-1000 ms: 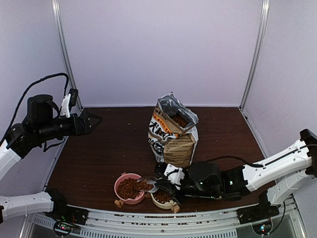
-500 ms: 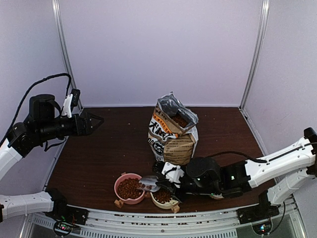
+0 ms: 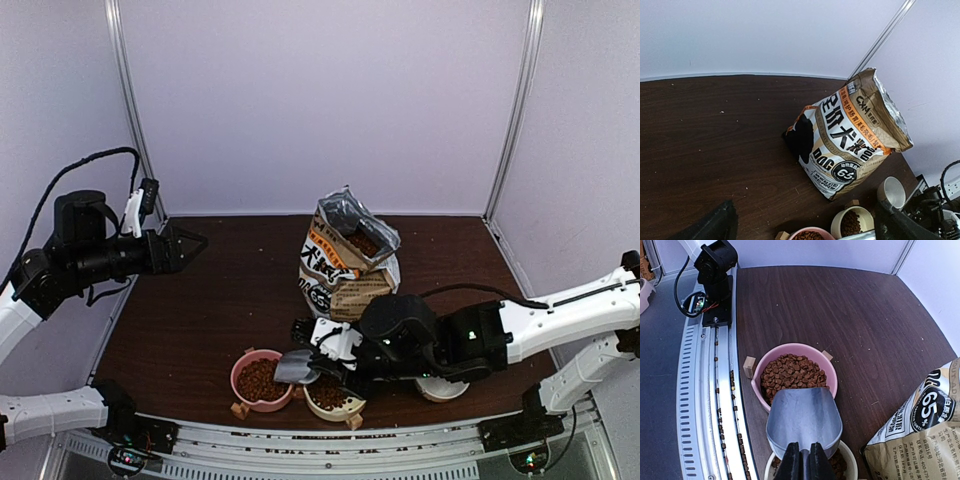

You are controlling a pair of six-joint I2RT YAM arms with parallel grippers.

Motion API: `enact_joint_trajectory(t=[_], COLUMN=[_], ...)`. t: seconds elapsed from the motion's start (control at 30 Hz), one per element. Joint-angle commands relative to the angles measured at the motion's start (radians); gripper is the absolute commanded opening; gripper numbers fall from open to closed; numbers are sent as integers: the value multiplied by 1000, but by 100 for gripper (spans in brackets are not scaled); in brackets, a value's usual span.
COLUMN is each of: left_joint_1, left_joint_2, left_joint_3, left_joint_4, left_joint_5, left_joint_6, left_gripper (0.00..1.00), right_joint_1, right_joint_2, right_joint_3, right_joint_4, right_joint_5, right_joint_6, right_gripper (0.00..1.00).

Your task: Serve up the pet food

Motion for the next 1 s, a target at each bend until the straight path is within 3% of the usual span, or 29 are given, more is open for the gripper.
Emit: enact_joint_trajectory(t=[0.0,0.23,0.6,0.97], left_joint_1=[6,5,6,5], left_joint_2=[-11,-19,-43,-41], left_joint_3=[-7,-19,-51,-26], left_joint_4=[15,24,44,69], left_joint_5=[16,31,47,73], left_joint_6=[10,10,-8,-36], left_gripper=[98,98,98,98], right_joint_1=[-3,-3,-1,-1], right_joint_2=[36,119,155,64], right_joint_3=[103,229,330,396], right_joint_4=[-147,-273,-331,-310], right_joint_5=[-15,-33,-14,-3], right_joint_6=[-55,-85,-82,-16], right_gripper=[0,0,0,0])
